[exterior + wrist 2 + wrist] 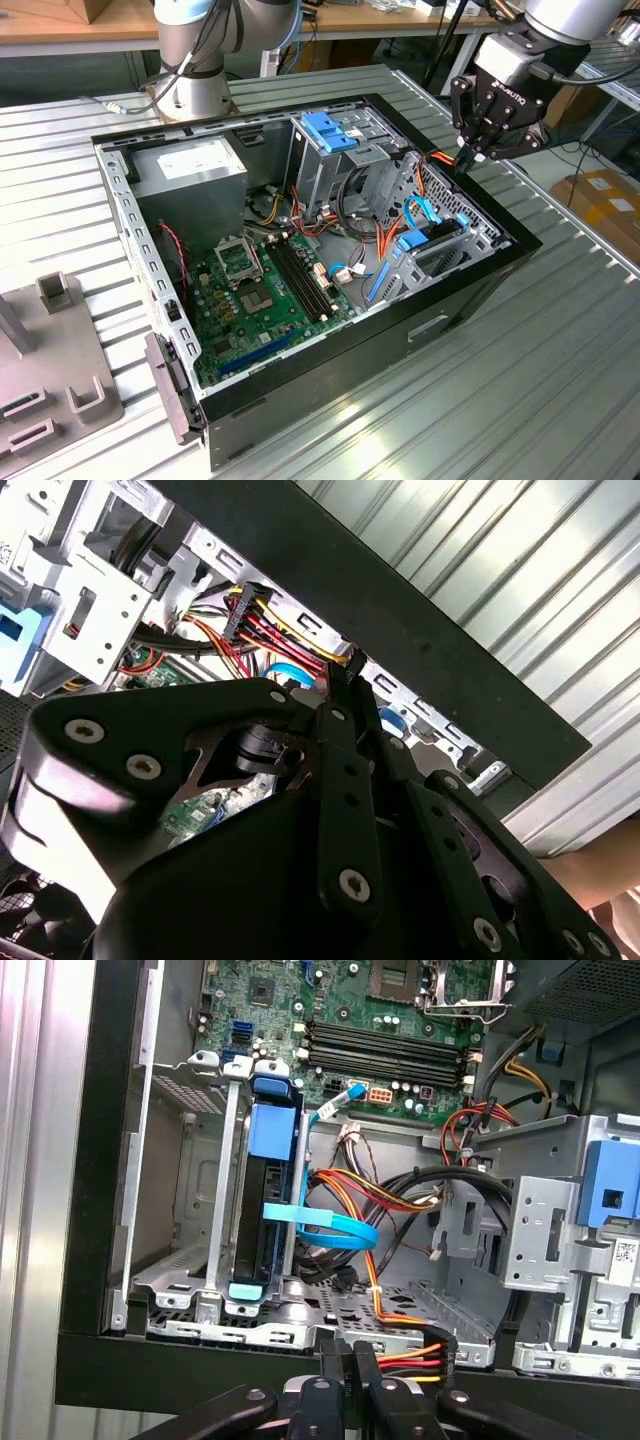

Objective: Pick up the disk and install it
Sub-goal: 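Insert the second disk wire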

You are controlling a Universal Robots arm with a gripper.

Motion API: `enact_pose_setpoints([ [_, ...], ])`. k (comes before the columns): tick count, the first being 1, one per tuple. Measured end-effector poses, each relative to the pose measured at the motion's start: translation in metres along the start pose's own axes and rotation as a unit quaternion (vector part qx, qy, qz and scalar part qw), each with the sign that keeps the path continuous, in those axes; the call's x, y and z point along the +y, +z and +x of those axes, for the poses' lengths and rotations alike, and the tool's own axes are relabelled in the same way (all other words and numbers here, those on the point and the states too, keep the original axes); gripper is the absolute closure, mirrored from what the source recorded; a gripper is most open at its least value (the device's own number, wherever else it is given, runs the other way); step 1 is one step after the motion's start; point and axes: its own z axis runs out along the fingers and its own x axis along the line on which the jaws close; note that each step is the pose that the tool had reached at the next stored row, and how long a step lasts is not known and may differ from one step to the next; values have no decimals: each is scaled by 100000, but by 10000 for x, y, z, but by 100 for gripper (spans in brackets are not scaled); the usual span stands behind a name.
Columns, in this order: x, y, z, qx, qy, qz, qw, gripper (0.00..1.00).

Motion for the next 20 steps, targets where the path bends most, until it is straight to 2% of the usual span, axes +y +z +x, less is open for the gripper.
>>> enact_pose_setpoints([
  [9, 10, 0, -2, -5, 17, 2, 100000, 84],
  [11, 60, -2, -8, 0, 9, 0, 100000, 84],
  [14, 210, -2, -26, 6, 47, 4, 100000, 84],
  [18, 277, 18, -33, 63, 597, 23, 99998, 84],
  [20, 285, 40, -33, 211, 1857, 75, 99982, 84],
])
